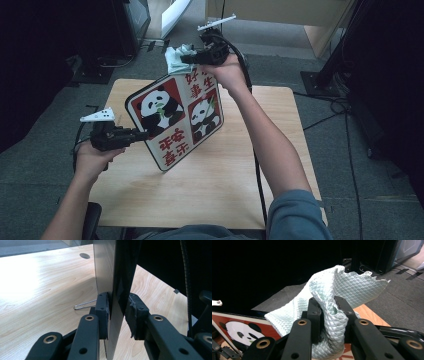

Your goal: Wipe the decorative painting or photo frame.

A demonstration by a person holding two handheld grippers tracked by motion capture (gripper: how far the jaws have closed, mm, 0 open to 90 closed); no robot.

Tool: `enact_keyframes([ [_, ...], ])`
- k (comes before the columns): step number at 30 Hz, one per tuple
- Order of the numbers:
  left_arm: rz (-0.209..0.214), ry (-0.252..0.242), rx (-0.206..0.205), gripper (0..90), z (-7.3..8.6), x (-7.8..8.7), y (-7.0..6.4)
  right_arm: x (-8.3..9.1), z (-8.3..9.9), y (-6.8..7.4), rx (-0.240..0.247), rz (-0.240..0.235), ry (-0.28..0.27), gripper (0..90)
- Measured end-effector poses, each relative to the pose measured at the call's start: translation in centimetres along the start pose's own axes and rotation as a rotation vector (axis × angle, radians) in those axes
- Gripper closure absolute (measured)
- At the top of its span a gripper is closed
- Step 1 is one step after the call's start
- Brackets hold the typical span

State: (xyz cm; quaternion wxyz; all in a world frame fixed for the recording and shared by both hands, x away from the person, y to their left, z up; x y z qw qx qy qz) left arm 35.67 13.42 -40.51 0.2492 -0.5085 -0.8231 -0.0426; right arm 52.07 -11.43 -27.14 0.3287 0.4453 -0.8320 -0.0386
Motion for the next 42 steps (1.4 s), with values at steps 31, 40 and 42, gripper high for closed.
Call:
enact_keyframes([
  [31, -0.022, 0.010, 0.019, 78.9, 0.0, 0.1, 0.3, 2.0, -0.1, -3.4, -0.048, 0.086, -0.044, 76.5],
  [40, -0.017, 0.004, 0.021, 78.9, 0.0, 0.1, 0.4, 2.8, -0.1, -4.3, -0.055, 0.112, -0.045, 76.4],
  [42, -0.019, 0.003, 0.021, 78.9, 0.0, 0.1, 0.4, 3.1, -0.1, -4.6, -0.056, 0.124, -0.050, 76.3],
])
Point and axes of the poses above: each handheld gripper's, and its own axes: x roughly backward along the jaws, z roughly out of its underside, y roughly to its left, the point moved 5 cm from there along -x, roughly forward along the jaws, and after that the axes turned 9 degrees about -x, right-handed, at the moved point
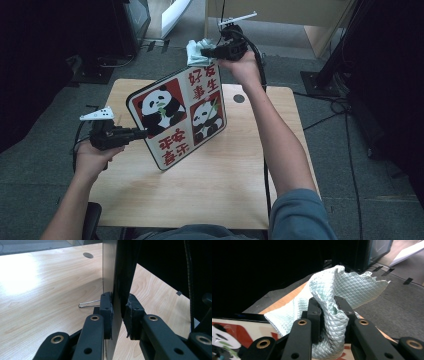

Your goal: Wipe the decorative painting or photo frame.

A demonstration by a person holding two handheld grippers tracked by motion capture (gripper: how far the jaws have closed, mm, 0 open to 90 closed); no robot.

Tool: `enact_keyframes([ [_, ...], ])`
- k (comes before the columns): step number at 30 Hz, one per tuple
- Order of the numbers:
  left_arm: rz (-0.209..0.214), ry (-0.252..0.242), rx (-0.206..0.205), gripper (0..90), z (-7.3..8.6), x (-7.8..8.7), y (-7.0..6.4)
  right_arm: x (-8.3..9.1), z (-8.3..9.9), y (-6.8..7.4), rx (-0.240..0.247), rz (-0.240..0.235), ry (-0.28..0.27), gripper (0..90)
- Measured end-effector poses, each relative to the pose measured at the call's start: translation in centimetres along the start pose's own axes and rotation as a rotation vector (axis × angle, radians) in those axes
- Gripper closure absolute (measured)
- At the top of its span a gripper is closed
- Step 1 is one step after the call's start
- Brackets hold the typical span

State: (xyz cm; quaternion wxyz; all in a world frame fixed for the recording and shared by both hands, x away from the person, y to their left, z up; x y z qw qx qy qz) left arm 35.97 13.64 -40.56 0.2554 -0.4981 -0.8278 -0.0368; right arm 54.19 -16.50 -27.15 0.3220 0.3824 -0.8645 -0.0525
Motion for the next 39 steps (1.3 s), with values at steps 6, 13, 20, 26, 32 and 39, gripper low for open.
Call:
enact_keyframes([
  [6, -0.002, 0.001, -0.004, 79.0, 0.0, 0.0, 0.0, 0.3, 0.0, -0.7, -0.011, 0.020, -0.017, 76.3],
  [13, -0.005, 0.001, -0.006, 79.0, 0.0, 0.0, 0.0, 0.7, 0.1, -1.5, -0.029, 0.041, -0.035, 76.3],
  [20, -0.007, 0.003, -0.008, 79.0, 0.0, 0.0, 0.0, 1.2, 0.3, -2.2, -0.044, 0.050, -0.061, 76.6],
  [26, -0.007, 0.001, -0.005, 78.9, 0.0, 0.0, 0.0, 1.8, 0.7, -3.2, -0.074, 0.065, -0.059, 77.7],
  [32, -0.007, 0.002, -0.004, 78.8, 0.0, 0.0, 0.0, 2.1, 1.5, -4.5, -0.099, 0.081, -0.039, 78.4],
  [39, -0.006, 0.001, -0.003, 78.6, 0.0, -0.1, 0.1, 2.0, 2.9, -5.4, -0.107, 0.083, 0.003, 78.6],
])
Point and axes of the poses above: each handheld gripper's, and its own axes: x roughly backward along the jaws, z roughly out of its underside, y roughly to its left, the point moved 5 cm from there along -x, roughly forward along the jaws, and after that the axes turned 9 degrees about -x, right-handed, at the moved point
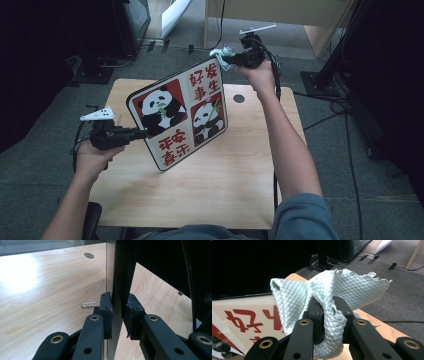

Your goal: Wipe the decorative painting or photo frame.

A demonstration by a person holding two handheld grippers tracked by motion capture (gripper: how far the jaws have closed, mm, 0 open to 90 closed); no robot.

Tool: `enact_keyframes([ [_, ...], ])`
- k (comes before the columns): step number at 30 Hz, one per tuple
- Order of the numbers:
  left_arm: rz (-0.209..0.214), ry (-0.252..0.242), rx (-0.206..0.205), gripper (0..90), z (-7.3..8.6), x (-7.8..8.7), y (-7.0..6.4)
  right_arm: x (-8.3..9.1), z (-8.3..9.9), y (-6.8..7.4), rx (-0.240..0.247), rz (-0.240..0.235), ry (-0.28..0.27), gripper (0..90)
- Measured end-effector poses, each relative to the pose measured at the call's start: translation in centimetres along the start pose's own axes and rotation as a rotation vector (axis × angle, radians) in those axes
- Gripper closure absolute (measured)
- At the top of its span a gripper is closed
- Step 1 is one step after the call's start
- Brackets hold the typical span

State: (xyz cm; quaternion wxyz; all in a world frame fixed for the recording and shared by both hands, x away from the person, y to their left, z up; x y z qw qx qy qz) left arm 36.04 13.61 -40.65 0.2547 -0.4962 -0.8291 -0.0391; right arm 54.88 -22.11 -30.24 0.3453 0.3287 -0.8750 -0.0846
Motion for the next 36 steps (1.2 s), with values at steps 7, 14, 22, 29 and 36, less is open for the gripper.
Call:
enact_keyframes([
  [7, 0.000, 0.011, -0.004, 78.3, 0.1, -0.2, 0.0, -0.2, 1.1, -0.3, -0.021, -0.020, 0.000, 78.7],
  [14, -0.004, 0.015, -0.004, 78.5, 0.1, -0.3, -0.1, -0.2, 2.1, -0.7, -0.034, -0.031, 0.001, 78.6],
  [22, -0.001, 0.013, -0.006, 78.6, 0.1, -0.3, -0.1, -0.4, 3.3, -1.2, -0.036, -0.030, 0.023, 78.6],
  [29, -0.001, 0.014, -0.005, 78.6, 0.1, -0.3, -0.1, -0.7, 4.3, -1.5, -0.048, -0.038, 0.024, 78.5],
  [36, -0.001, 0.014, -0.006, 78.6, 0.1, -0.3, -0.1, -0.9, 5.4, -2.1, -0.073, -0.047, 0.039, 78.5],
])
Point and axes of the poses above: each handheld gripper's, and its own axes: x roughly backward along the jaws, z roughly out of its underside, y roughly to its left, the point moved 5 cm from there along -x, roughly forward along the jaws, and after that the axes turned 9 degrees about -x, right-handed, at the moved point
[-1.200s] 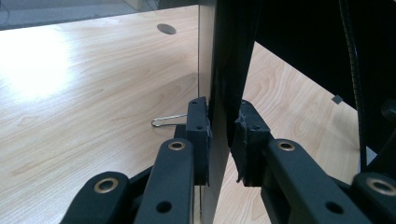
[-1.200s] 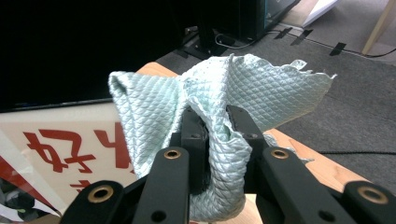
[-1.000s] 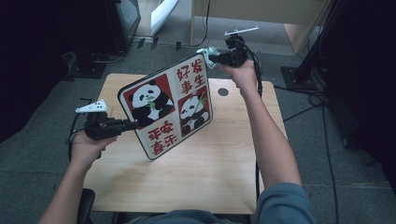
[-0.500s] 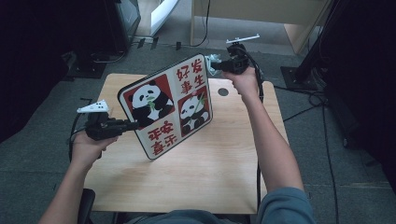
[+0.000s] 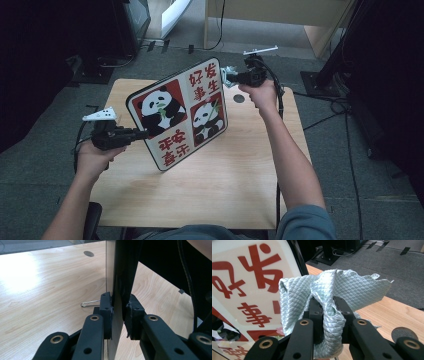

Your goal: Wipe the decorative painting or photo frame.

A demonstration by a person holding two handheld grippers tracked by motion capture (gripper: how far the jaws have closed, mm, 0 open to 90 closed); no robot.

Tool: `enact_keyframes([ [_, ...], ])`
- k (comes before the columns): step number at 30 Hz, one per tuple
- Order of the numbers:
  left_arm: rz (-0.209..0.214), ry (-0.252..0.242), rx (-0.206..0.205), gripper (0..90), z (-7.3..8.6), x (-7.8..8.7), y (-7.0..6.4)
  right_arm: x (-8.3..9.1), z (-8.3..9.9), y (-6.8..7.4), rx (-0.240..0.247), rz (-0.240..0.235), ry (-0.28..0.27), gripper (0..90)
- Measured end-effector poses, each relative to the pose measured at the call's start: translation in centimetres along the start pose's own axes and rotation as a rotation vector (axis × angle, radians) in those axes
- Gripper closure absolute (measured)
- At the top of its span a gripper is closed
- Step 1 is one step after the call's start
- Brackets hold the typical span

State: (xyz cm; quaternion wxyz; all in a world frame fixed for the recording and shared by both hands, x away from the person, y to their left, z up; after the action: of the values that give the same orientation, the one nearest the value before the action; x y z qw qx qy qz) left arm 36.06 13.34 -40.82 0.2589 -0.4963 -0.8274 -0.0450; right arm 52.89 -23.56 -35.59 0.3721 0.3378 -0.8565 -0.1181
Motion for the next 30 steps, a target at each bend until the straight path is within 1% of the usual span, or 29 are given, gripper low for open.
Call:
enact_keyframes([
  [1, 0.001, 0.001, 0.000, 78.6, 0.0, 0.0, 0.0, 0.0, 0.1, 0.0, 0.004, -0.002, -0.008, 78.5],
  [6, 0.006, 0.001, 0.000, 78.6, 0.0, 0.0, 0.0, -0.2, 0.8, -0.3, -0.003, 0.000, -0.002, 78.4],
  [8, 0.005, 0.001, -0.001, 78.6, 0.0, 0.0, 0.0, -0.2, 1.1, -0.4, -0.009, 0.004, 0.010, 78.4],
  [10, 0.005, 0.000, -0.001, 78.6, 0.0, 0.0, 0.0, -0.3, 1.3, -0.4, -0.002, 0.005, 0.003, 78.4],
  [19, 0.007, 0.001, -0.002, 78.6, 0.0, 0.0, 0.0, -0.6, 2.4, -1.1, -0.023, 0.002, 0.027, 78.4],
  [22, 0.008, 0.001, -0.001, 78.6, 0.0, 0.0, 0.0, -0.7, 2.8, -1.2, -0.021, 0.000, 0.018, 78.4],
  [27, 0.005, 0.000, -0.004, 78.5, 0.0, 0.0, 0.0, -0.8, 3.7, -1.6, -0.038, 0.003, 0.037, 78.4],
  [30, 0.005, 0.003, -0.002, 78.6, 0.0, 0.0, 0.0, -0.9, 4.1, -1.6, -0.027, 0.016, 0.036, 78.4],
])
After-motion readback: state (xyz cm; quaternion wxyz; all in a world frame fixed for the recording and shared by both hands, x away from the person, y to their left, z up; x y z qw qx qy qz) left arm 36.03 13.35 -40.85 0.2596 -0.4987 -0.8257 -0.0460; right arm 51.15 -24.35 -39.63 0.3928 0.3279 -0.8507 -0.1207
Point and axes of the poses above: each handheld gripper's, and its own axes: x roughly backward along the jaws, z roughly out of its underside, y roughly to its left, the point moved 5 cm from there along -x, roughly forward along the jaws, and after that the axes turned 9 degrees about -x, right-handed, at the moved point
